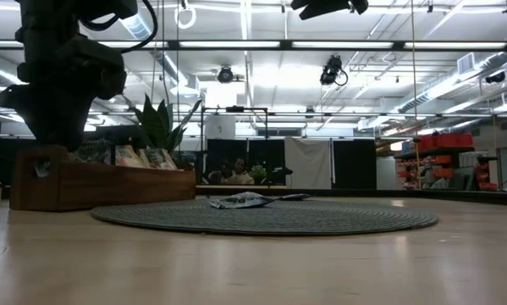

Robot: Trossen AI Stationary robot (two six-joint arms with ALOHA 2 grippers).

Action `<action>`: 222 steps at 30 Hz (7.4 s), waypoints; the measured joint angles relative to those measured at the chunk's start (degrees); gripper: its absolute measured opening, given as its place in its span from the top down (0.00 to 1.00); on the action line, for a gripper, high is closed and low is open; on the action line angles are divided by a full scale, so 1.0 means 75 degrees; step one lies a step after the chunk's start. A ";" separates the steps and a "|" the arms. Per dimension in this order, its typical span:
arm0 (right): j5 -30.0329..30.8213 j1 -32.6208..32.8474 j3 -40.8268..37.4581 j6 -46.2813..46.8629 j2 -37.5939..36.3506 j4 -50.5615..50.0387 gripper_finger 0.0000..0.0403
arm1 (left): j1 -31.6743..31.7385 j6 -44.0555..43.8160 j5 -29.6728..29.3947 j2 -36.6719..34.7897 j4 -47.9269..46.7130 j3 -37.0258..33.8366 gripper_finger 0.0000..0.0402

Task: Pick & Place Tea
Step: Put the purple tea bag into the bottom section of the wooden organizer

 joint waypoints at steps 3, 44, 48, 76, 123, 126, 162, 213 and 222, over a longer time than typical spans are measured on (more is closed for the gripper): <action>0.0000 0.0000 0.0000 0.0000 0.0000 -0.0037 0.58 | 0.0000 -0.0174 -0.0011 0.0000 -0.0003 0.0002 0.47; -0.4864 -0.3658 -0.0006 0.2200 0.3319 -0.1730 0.45 | 0.0159 0.1932 -0.3208 -0.0006 -0.1262 0.4010 0.50; -0.4894 -0.3816 -0.0006 0.2304 0.3793 -0.1770 0.38 | 0.0160 0.2033 -0.3296 -0.0003 -0.1262 0.4010 0.50; -0.4660 -0.4162 0.0006 0.2653 0.4809 -0.1099 0.53 | 0.0160 0.2255 -0.3267 0.0000 -0.1221 0.4010 0.50; -0.2715 -0.2134 -0.0003 -0.3447 0.1829 0.0140 1.00 | 0.1358 0.1387 -0.1710 0.0000 0.0125 0.4010 0.50; -0.2722 -0.1846 -0.0003 -0.3810 0.1707 0.0432 1.00 | 0.1639 0.1378 -0.1255 0.0000 0.0663 0.4010 0.50; -0.2777 -0.0933 0.0000 -0.4835 0.1679 0.1372 1.00 | 0.2401 0.1104 0.0194 0.0918 0.2585 0.4010 0.65; -0.2786 -0.0699 0.0000 -0.0793 0.0941 -0.0289 0.52 | -0.1543 -0.2202 -0.3939 0.0483 -0.3933 0.4007 1.00; -0.2792 -0.0626 0.0000 -0.0775 0.0938 -0.0237 0.52 | -0.1829 -0.2565 -0.3959 0.1325 -0.3914 0.4007 1.00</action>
